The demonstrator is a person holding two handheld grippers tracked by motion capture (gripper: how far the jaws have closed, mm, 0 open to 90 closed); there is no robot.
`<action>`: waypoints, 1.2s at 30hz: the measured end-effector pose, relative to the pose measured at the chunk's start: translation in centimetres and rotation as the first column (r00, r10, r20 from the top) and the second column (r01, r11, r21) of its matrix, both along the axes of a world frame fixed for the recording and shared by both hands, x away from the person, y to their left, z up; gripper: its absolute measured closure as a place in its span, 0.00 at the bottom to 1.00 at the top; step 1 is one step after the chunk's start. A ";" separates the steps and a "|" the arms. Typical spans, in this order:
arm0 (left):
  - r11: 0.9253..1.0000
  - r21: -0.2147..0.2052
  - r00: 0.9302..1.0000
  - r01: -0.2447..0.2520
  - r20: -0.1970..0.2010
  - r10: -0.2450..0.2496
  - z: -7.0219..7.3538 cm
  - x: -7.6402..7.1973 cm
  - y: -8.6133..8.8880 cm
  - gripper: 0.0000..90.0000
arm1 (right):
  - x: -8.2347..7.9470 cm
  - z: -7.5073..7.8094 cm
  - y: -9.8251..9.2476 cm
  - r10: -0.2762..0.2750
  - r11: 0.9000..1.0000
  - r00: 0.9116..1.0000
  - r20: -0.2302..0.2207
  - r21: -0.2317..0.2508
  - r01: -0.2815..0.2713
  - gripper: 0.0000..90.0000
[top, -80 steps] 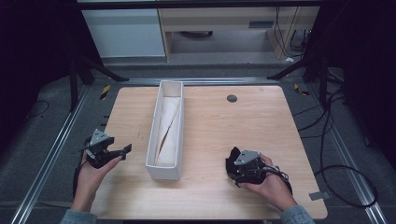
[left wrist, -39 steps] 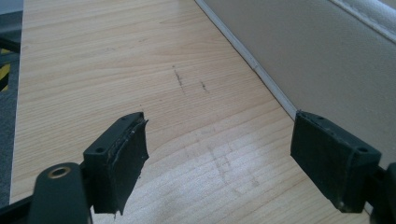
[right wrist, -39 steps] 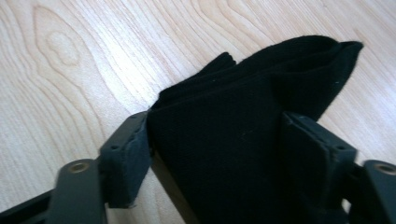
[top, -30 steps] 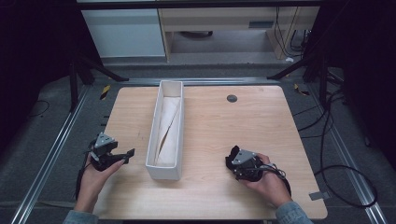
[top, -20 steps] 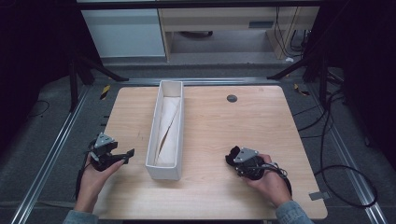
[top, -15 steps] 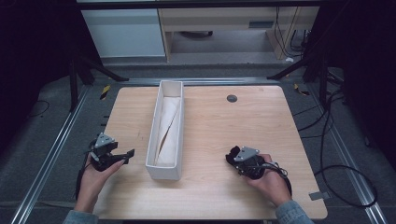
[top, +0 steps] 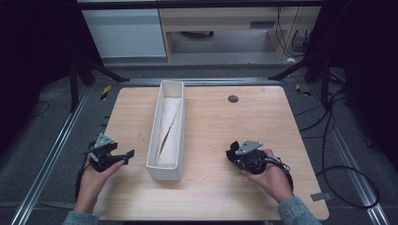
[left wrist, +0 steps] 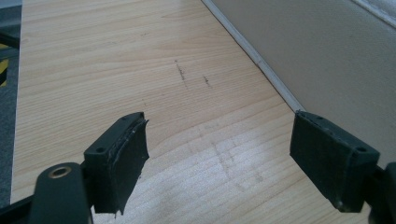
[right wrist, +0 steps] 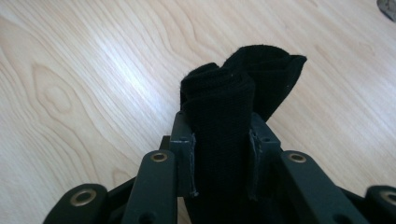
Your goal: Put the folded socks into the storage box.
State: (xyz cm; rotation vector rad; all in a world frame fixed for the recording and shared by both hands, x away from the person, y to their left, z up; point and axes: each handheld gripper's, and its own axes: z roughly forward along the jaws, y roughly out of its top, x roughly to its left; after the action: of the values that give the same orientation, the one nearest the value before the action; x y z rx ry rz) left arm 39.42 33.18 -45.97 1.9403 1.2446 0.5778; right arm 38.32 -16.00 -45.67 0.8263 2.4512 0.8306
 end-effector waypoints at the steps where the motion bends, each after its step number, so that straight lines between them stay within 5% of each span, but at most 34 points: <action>1: 1.000 0.000 1.000 -0.001 0.000 0.001 0.0 0.0 0.0 0.21 | 0.1 0.2 0.0 -0.001 1.000 1.000 -0.003 0.009 0.001 0.77; 15: 1.000 0.001 1.000 -0.002 0.001 0.002 0.1 0.0 0.1 0.21 | 1.3 2.7 1.2 0.041 0.995 0.997 -0.067 0.088 -0.035 0.77; 36: 1.000 0.006 1.000 0.000 -0.008 0.000 -0.1 0.0 0.2 0.21 | 2.4 5.1 1.8 0.098 0.994 0.982 -0.158 0.062 -0.089 0.77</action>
State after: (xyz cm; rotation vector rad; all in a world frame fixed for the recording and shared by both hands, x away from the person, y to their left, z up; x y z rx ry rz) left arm 39.43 33.35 -46.10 1.9501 1.2490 0.5746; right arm 40.73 -14.20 -40.59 0.8326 2.6374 0.9002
